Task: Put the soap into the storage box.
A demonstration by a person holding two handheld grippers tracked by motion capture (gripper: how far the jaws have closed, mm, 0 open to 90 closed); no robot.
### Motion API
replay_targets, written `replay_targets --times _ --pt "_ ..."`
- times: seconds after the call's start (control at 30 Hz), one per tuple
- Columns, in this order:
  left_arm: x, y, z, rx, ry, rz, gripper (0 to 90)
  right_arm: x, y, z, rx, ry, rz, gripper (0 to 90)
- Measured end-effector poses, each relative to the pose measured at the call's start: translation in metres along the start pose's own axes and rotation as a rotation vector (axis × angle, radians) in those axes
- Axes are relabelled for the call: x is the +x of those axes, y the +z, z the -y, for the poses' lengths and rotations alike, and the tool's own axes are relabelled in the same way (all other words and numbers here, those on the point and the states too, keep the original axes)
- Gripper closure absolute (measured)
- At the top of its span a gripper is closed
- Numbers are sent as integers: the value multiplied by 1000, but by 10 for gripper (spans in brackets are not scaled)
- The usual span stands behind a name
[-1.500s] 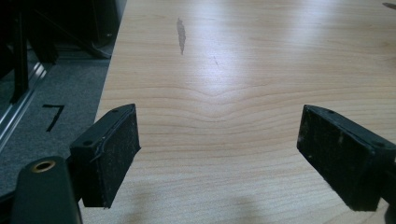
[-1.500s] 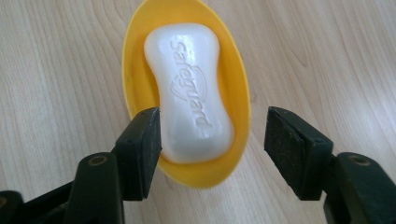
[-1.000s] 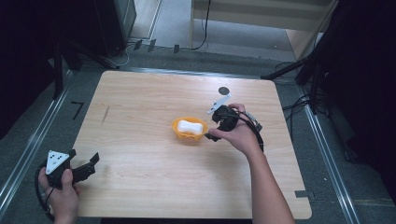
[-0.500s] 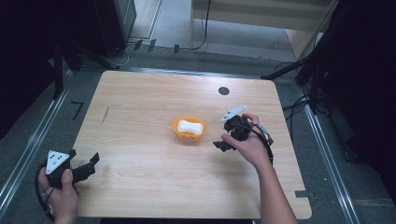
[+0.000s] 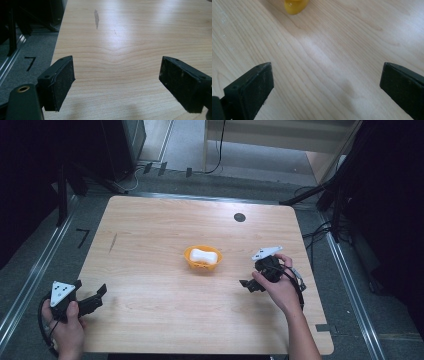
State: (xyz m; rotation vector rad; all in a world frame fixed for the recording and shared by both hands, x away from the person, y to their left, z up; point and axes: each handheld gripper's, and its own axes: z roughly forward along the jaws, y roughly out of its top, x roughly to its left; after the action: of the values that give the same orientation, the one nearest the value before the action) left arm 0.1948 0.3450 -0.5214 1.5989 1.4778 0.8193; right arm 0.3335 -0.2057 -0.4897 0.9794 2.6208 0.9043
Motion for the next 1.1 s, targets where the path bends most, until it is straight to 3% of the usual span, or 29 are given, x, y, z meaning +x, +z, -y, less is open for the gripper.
replay_targets --times 0.6,1.1 --pt "-1 0 0 0 4 -5 134 -5 -29 55 -87 83 55 0" --pt "-1 0 0 1 5 -5 134 -4 -38 97 -120 133 82 0"
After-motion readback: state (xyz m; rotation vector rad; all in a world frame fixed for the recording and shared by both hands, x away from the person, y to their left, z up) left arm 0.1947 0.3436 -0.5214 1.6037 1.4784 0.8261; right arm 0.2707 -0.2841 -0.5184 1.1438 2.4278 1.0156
